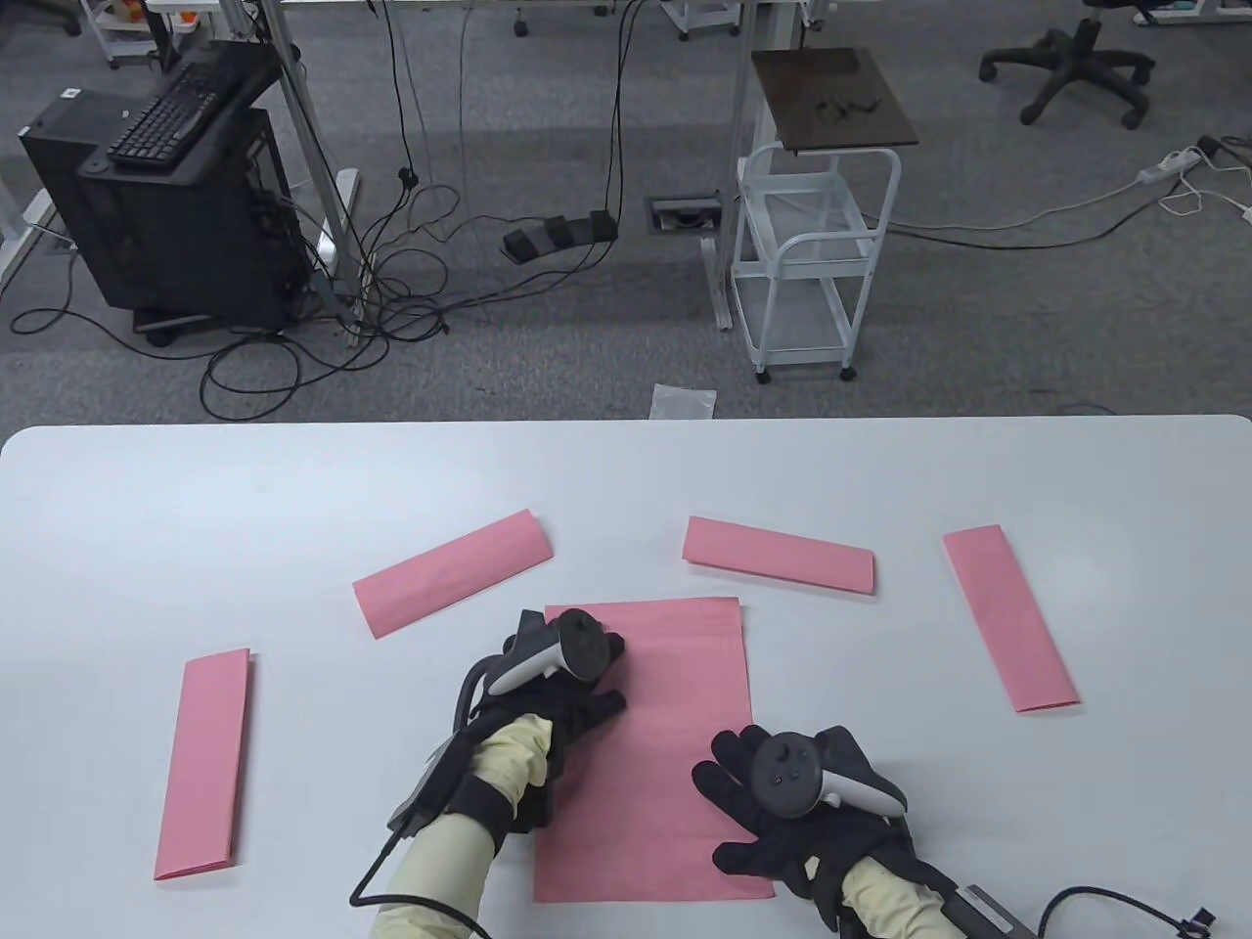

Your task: Unfold complexly folded papers and stack

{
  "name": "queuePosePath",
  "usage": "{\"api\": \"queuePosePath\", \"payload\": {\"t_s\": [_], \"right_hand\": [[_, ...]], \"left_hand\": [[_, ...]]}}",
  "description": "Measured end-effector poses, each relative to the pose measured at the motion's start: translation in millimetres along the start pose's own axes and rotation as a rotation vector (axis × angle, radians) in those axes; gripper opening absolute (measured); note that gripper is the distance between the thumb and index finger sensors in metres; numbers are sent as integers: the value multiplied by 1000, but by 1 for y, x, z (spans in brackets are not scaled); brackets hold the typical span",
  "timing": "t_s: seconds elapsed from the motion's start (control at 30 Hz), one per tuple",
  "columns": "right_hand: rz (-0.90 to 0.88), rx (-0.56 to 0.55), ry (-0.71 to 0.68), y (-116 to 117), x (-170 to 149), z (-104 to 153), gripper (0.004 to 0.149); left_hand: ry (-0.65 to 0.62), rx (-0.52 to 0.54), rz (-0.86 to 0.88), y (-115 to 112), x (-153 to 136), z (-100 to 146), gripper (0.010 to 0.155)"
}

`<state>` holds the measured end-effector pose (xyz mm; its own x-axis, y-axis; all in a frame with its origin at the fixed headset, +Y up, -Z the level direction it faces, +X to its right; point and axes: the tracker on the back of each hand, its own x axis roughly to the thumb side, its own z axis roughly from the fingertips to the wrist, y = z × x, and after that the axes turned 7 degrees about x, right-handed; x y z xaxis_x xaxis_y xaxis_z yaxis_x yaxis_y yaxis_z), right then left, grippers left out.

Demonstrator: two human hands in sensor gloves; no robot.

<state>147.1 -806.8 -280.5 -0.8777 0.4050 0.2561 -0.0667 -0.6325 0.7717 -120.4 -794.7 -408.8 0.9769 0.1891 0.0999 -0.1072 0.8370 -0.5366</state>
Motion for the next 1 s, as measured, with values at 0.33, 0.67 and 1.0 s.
{"api": "queuePosePath", "payload": {"t_s": [0.33,0.67,1.0], "right_hand": [[-1,5,-3,0,0,0,73],[-131,-127,-64,-13,-1,9,67],[-401,-402,109,-77,-75,50,72]], "left_hand": [[38,69,94,14,-12,-7,62],[-64,134,186,26,2,31,67],[-205,221,236,-12,20,122,68]]}}
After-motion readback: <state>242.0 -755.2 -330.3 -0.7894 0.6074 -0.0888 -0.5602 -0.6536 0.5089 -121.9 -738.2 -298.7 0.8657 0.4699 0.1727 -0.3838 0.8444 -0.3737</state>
